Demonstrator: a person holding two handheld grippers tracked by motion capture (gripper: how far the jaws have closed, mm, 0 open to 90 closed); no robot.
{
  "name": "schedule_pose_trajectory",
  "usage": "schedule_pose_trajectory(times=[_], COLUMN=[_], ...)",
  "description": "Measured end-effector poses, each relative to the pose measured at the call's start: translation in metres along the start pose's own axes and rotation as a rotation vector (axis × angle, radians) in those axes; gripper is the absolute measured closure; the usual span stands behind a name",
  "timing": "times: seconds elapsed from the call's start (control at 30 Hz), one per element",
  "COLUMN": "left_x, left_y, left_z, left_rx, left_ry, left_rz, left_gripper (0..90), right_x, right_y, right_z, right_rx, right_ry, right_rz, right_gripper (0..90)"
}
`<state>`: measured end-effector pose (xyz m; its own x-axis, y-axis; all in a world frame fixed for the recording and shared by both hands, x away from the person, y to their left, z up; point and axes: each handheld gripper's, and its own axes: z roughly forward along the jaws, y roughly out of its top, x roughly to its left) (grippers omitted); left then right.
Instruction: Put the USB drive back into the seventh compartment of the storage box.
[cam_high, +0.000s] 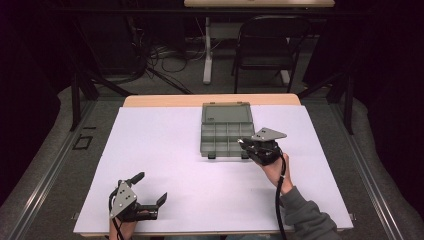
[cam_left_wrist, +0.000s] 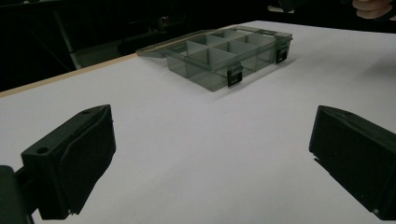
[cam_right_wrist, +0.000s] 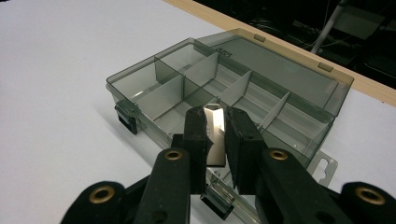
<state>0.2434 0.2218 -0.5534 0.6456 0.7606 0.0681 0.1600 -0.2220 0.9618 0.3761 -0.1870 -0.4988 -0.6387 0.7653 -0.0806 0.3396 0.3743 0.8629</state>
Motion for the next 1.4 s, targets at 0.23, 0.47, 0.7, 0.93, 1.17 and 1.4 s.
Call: schedule_pose_trajectory(times=[0.23, 0.47, 0.7, 0.93, 1.17, 1.4], left_x=[0.000, 0.000, 0.000, 0.000, -0.001, -0.001], left_y=[0.000, 0.000, 0.001, 0.001, 0.001, 0.001], left_z=[0.000, 0.000, -0.001, -0.001, -0.001, -0.002], left_rx=[0.000, -0.002, -0.003, -0.006, -0.005, -0.007], left_ry=[0.002, 0.004, 0.004, 0.004, 0.008, 0.010], left_rz=[0.002, 0.004, 0.008, 0.007, 0.008, 0.008], left_gripper=[0.5, 0.5, 0.5, 0.5, 0.6, 0.6], right_x=[0.001, 0.000, 0.000, 0.001, 0.001, 0.001], right_y=[0.001, 0.002, 0.003, 0.003, 0.002, 0.001], right_z=[0.006, 0.011, 0.016, 0.023, 0.029, 0.036], right_rx=[-0.002, -0.011, -0.010, -0.011, -0.006, 0.007], right_ry=[-0.007, -0.013, -0.017, -0.024, -0.027, -0.038], right_rz=[0.010, 0.025, 0.028, 0.034, 0.043, 0.044], right_gripper=[79.5, 79.5, 79.5, 79.5, 79.5, 79.5])
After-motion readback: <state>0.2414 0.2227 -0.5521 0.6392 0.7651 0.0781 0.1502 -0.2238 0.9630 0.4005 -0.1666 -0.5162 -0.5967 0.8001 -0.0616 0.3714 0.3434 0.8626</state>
